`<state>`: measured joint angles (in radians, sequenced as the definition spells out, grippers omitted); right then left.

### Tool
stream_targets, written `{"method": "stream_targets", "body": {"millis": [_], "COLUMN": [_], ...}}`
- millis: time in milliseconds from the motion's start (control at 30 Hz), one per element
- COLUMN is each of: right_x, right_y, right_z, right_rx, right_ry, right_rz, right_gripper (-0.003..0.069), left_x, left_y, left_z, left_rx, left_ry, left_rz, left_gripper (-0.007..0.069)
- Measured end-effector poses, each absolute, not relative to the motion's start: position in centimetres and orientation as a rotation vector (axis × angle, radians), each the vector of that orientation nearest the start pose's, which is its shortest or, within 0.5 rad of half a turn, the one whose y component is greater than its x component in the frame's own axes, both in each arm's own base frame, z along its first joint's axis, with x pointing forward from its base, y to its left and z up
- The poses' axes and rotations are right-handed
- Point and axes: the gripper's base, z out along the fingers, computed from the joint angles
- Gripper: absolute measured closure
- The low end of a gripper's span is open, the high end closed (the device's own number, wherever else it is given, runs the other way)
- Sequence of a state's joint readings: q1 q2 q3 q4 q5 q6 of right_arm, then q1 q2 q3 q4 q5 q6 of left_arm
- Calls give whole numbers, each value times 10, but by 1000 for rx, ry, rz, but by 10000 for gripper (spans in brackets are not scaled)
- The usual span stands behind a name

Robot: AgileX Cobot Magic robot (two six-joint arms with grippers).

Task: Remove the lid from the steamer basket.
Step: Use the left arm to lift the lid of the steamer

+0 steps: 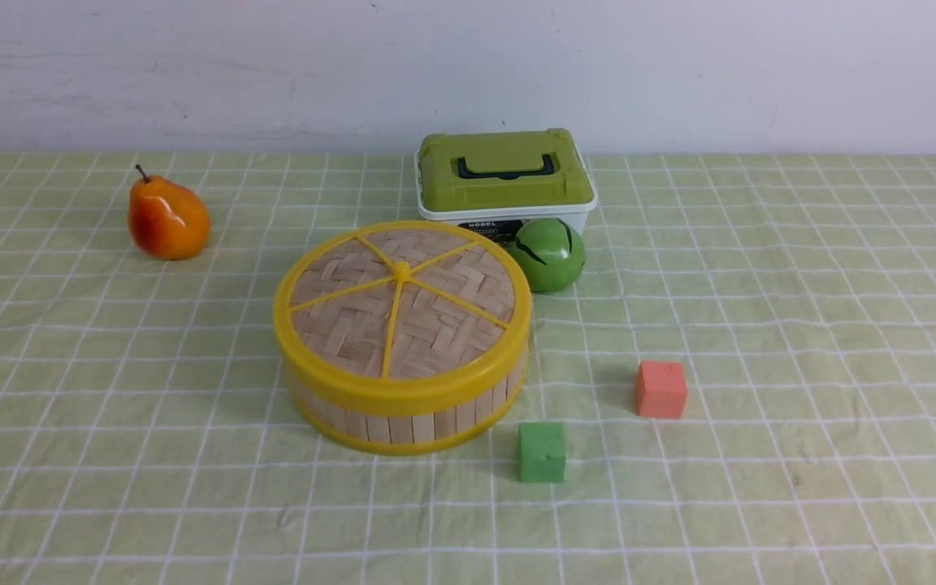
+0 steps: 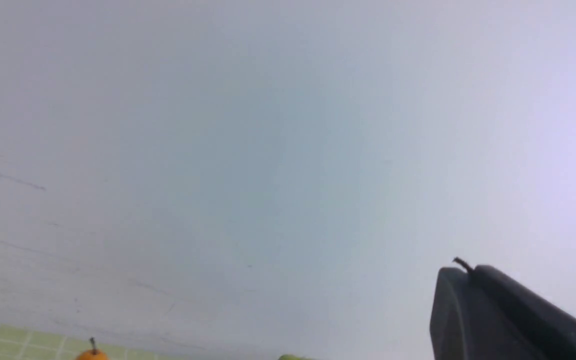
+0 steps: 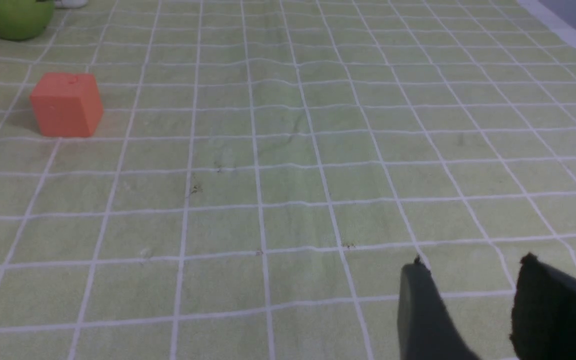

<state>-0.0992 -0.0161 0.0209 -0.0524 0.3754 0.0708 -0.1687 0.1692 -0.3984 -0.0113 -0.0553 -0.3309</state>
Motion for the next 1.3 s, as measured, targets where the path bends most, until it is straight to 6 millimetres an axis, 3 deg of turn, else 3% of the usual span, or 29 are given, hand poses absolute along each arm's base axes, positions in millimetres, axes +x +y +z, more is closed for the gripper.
{"method": "stream_targets", "body": {"millis": [67,133,167,200,267,400,533,567,600,700,800,833,900,933,967,1100,1200,1233,1300], "right_x": [52,52,52,52,52,52,52,52,52,52,52,52,52,52,52,52,52,52,52], "right_y": [-7,-7,-7,-7,-7,-7,-7,-7,-7,-7,-7,-7,-7,-7,-7,-7,-7,-7,-7], "right_z": [173,173,173,173,173,173,173,173,173,173,173,173,173,173,173,173,173,173,173], "right_rx": [126,126,126,126,126,126,126,126,126,126,126,126,126,126,126,126,126,126,126], "right_ry": [1860,1860,1860,1860,1860,1860,1860,1860,1860,1860,1860,1860,1860,1860,1860,1860,1860,1860,1860], "right_rz": [-71,-71,-71,-71,-71,-71,-71,-71,-71,-71,-71,-71,-71,-71,-71,-71,-71,-71,-71], "right_gripper": [418,418,418,418,418,418,418,418,418,418,418,418,418,418,418,418,418,418,418], "left_x": [65,79,97,96,128,177,220,222,241,263,290,289,318,317,335,355,375,377,390], "left_y": [-11,-13,-17,-16,-22,-30,-41,-42,-50,-67,-90,-90,-113,-114,-128,-145,-162,-163,-174], "left_z": [370,378,391,394,410,424,425,428,427,431,427,426,406,410,394,370,347,344,332], "left_rx": [-65,-59,-57,-56,-75,-116,-125,-122,-108,-28,64,67,129,133,164,227,305,310,357], "left_ry": [1306,1356,1396,1388,1438,1535,1735,1738,1860,2022,2181,2191,2329,2321,2389,2477,2539,2545,2546], "left_rz": [-373,-358,-349,-349,-365,-393,-386,-388,-381,-357,-338,-335,-321,-323,-313,-282,-246,-240,-190], "left_gripper": [637,637,637,637,637,637,637,637,637,637,637,637,637,637,637,613,489,480,375]}}
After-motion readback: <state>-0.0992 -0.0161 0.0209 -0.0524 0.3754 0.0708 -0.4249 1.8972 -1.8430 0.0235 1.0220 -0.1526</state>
